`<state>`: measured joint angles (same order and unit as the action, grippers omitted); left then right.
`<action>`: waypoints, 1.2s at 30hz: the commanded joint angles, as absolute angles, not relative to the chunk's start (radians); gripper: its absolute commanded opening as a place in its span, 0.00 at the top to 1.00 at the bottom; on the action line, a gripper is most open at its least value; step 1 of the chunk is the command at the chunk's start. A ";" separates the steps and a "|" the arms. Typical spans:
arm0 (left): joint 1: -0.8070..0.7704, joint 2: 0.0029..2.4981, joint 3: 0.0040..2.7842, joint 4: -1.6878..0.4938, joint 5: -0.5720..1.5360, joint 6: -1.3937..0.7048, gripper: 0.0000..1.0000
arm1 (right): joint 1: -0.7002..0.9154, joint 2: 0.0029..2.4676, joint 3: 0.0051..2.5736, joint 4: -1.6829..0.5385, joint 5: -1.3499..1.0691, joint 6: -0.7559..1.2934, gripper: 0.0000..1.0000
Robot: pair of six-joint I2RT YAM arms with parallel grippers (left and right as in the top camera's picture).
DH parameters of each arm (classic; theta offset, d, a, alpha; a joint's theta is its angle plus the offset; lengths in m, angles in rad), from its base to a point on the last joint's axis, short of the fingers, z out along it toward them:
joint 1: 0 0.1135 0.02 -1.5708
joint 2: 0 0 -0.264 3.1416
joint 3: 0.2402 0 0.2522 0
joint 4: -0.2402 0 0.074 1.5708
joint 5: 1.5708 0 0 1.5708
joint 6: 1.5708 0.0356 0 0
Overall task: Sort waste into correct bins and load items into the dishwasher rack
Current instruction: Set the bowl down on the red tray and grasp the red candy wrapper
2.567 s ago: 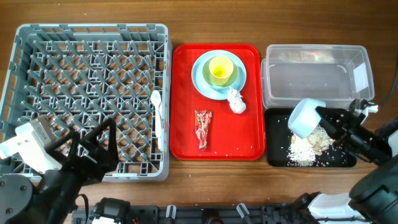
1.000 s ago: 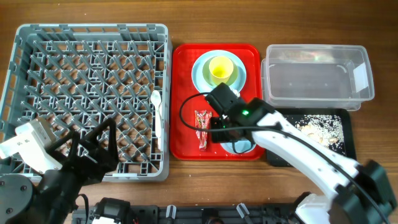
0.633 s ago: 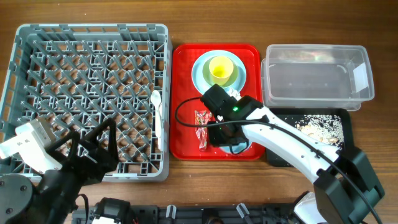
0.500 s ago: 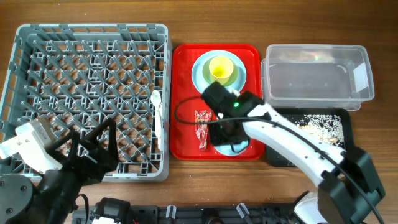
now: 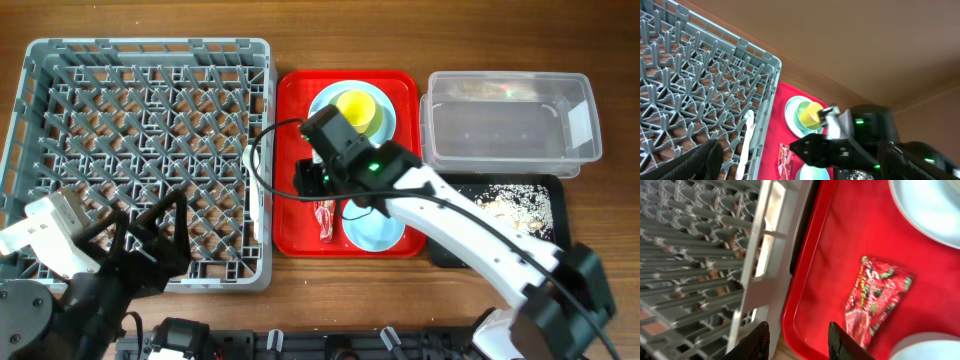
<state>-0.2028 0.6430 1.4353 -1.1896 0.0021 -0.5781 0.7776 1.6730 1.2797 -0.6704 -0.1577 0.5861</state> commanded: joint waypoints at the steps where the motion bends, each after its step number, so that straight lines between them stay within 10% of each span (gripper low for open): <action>1: -0.197 0.643 1.435 -1.187 0.003 -0.569 0.00 | 0.802 1.790 1.261 -0.651 -0.077 0.654 0.61; 19: -0.197 0.643 1.435 -1.187 0.003 -0.569 0.00 | 0.809 1.882 1.235 -0.792 0.114 0.757 0.50; 36: -0.197 0.643 1.435 -1.187 0.003 -0.569 0.00 | 0.809 1.882 1.176 -0.652 0.135 0.770 0.61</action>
